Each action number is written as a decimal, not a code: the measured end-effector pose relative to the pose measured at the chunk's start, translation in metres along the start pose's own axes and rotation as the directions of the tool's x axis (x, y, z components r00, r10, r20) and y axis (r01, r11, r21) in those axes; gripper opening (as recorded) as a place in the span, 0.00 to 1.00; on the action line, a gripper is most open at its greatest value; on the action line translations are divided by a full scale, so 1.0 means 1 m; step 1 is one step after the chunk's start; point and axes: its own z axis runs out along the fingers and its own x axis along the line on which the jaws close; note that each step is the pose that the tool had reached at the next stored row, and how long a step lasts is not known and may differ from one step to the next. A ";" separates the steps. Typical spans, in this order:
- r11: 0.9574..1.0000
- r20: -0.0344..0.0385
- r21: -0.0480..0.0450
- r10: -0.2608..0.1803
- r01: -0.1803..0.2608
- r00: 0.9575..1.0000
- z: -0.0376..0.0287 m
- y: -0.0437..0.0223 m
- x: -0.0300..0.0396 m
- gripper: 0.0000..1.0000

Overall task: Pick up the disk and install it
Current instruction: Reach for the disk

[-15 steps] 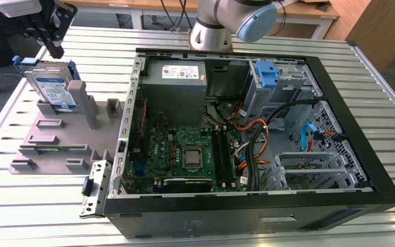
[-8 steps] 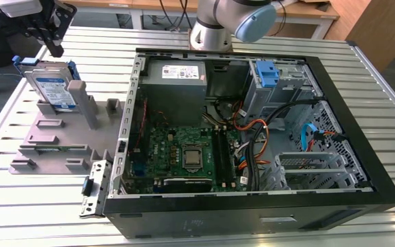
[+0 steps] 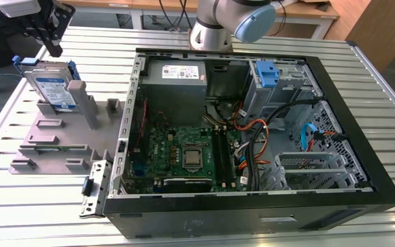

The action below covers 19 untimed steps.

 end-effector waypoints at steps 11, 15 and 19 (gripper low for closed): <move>1.000 0.000 0.000 0.000 0.000 1.000 -0.0001 -0.0002 0.0028 0.11; 1.000 0.000 0.000 0.000 0.000 1.000 -0.0002 -0.0004 0.0076 0.11; 1.000 0.000 0.000 0.000 0.000 1.000 -0.0004 -0.0006 0.0133 0.11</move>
